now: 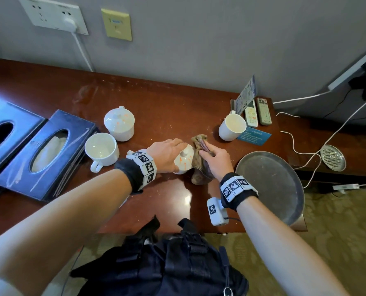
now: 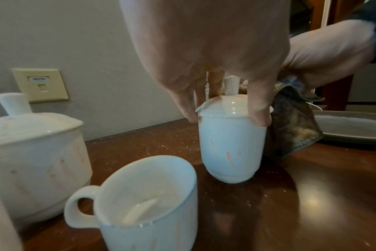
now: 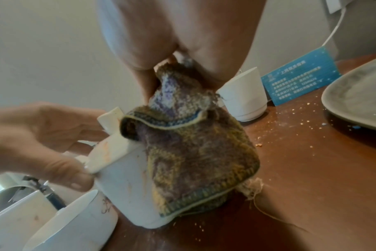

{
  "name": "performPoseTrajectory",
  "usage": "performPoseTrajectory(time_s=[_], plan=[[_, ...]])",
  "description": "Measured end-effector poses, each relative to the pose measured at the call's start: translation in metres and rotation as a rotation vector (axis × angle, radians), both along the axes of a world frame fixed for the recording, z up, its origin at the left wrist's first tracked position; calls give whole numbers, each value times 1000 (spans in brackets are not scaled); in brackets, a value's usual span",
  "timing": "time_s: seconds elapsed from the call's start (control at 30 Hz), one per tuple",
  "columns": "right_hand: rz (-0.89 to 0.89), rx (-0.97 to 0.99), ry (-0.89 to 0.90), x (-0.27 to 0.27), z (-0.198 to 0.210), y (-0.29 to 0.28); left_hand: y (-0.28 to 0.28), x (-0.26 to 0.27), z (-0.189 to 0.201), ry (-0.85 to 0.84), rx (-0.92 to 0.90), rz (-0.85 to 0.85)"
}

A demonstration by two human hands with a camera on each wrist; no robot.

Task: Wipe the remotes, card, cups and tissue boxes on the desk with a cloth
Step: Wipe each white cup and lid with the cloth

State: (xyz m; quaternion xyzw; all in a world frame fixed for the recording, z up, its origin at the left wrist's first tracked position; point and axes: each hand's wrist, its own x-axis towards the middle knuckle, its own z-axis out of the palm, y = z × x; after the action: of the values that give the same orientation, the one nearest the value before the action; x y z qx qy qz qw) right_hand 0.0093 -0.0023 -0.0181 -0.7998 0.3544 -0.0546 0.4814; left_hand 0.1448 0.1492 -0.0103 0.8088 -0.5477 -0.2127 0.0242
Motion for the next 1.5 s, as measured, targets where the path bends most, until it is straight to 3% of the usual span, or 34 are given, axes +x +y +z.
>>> performPoseTrajectory(time_s=[0.2,0.37,0.6,0.83,0.97,1.13,1.23,1.5], plan=[[57,-61,-50,-8,-6,36,6,-15,-14,38,-95,174],[58,-152,-91,-26,-18,51,7,-17,-12,66,-118,201],[71,-229,106,22,0,19,6,-21,-11,59,-109,229],[101,-357,-88,-35,-17,53,7,-23,-9,52,-108,229],[28,-272,-101,-15,-20,40,5,-27,-8,10,-67,198],[86,-295,128,19,-14,12,9,-22,-3,16,-32,153],[115,-272,176,25,-11,3,11,-10,4,43,-16,90],[4,-256,-18,-8,-11,38,9,-9,10,134,41,135]])
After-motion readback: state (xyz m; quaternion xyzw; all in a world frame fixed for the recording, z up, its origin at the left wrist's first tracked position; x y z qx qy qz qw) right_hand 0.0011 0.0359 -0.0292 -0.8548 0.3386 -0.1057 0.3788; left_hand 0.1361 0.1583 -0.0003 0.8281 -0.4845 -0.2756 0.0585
